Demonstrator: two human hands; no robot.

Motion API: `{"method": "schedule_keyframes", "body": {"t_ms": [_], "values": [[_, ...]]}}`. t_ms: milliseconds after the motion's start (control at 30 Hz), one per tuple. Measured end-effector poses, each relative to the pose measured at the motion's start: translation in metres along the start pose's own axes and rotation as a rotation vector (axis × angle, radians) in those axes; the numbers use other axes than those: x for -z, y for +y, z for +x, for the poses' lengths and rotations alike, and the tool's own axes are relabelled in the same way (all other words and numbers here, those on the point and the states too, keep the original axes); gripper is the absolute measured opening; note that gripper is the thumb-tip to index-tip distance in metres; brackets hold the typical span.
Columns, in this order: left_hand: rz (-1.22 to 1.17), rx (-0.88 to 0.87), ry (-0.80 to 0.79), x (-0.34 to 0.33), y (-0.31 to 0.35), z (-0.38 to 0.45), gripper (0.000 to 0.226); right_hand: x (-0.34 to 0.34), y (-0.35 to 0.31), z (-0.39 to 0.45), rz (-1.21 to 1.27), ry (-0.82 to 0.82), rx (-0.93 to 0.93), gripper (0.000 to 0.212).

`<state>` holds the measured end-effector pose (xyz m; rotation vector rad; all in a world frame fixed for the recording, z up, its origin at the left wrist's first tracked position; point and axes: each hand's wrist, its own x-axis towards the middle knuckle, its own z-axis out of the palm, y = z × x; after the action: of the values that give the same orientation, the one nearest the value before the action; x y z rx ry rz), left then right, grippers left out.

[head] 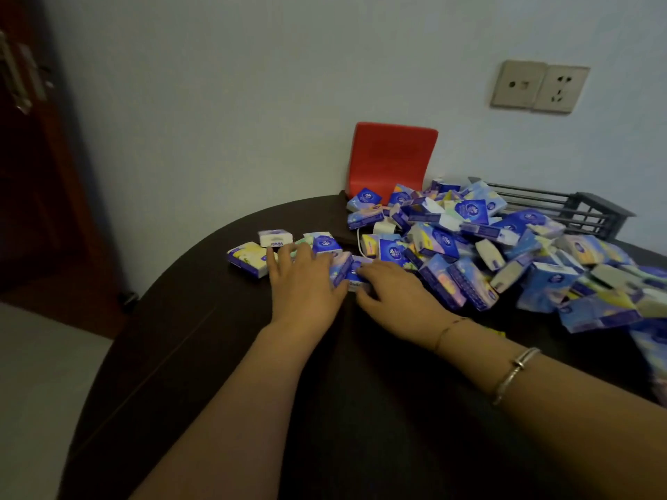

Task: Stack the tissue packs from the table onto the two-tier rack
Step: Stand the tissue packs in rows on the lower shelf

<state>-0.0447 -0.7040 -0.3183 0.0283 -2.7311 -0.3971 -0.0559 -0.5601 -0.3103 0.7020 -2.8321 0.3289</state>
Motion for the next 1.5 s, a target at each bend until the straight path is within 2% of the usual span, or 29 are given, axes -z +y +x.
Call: {"method": "schedule_keyframes", "body": {"t_ms": [167, 300, 433, 567, 667, 767, 867, 933, 1033, 1133, 1233, 1267, 1333, 1400, 1500], "values": [[-0.165, 0.069, -0.04, 0.008, 0.0, -0.008, 0.044, 0.004, -0.004, -0.011, 0.016, 0.017, 0.007, 0.03], [-0.374, 0.113, -0.181, 0.011, 0.003, -0.008, 0.033, 0.017, -0.006, -0.022, 0.025, -0.084, -0.001, 0.028], [-0.446, 0.098, -0.294, 0.013, 0.004, -0.008, 0.039, 0.028, -0.004, -0.033, 0.009, -0.125, -0.005, 0.03], [-0.752, 0.084, -0.239, 0.017, 0.007, -0.008, 0.069, 0.032, 0.005, -0.043, 0.067, -0.132, -0.049, 0.037], [-0.889, -0.009, -0.142, 0.015, 0.016, -0.012, 0.088, 0.033, 0.016, -0.047, 0.224, -0.056, -0.144, 0.036], [-0.9, -0.104, -0.144, 0.009, 0.026, -0.017, 0.099, 0.04, 0.022, -0.047, 0.458, 0.023, -0.28, 0.028], [-0.884, -0.149, -0.156, 0.002, 0.031, -0.02, 0.102, 0.052, 0.016, -0.051, 0.842, -0.018, -0.325, 0.026], [-0.908, -0.156, -0.114, 0.0, 0.034, -0.021, 0.098, 0.058, 0.011, -0.055, 0.951, -0.061, -0.286, 0.035], [-0.923, -0.194, -0.044, 0.0, 0.036, -0.024, 0.081, 0.06, 0.01, -0.057, 0.867, -0.075, -0.281, 0.043], [-0.875, -0.244, -0.061, -0.005, 0.033, -0.025, 0.076, 0.061, 0.022, -0.06, 0.774, 0.045, -0.312, 0.032], [-0.849, -0.254, -0.11, -0.01, 0.029, -0.025, 0.08, 0.053, 0.056, -0.065, 0.425, 0.279, -0.323, 0.016], [-0.866, -0.244, -0.117, -0.01, 0.029, -0.025, 0.079, 0.049, 0.07, -0.067, 0.293, 0.296, -0.348, 0.02], [-0.887, -0.225, -0.124, -0.01, 0.028, -0.024, 0.078, 0.043, 0.089, -0.071, 0.129, 0.208, -0.427, 0.041], [-0.871, -0.213, -0.126, -0.01, 0.028, -0.024, 0.075, 0.041, 0.097, -0.073, 0.072, 0.101, -0.464, 0.06], [-0.841, -0.212, -0.119, -0.011, 0.028, -0.026, 0.072, 0.039, 0.097, -0.071, 0.052, 0.021, -0.452, 0.07]]}}
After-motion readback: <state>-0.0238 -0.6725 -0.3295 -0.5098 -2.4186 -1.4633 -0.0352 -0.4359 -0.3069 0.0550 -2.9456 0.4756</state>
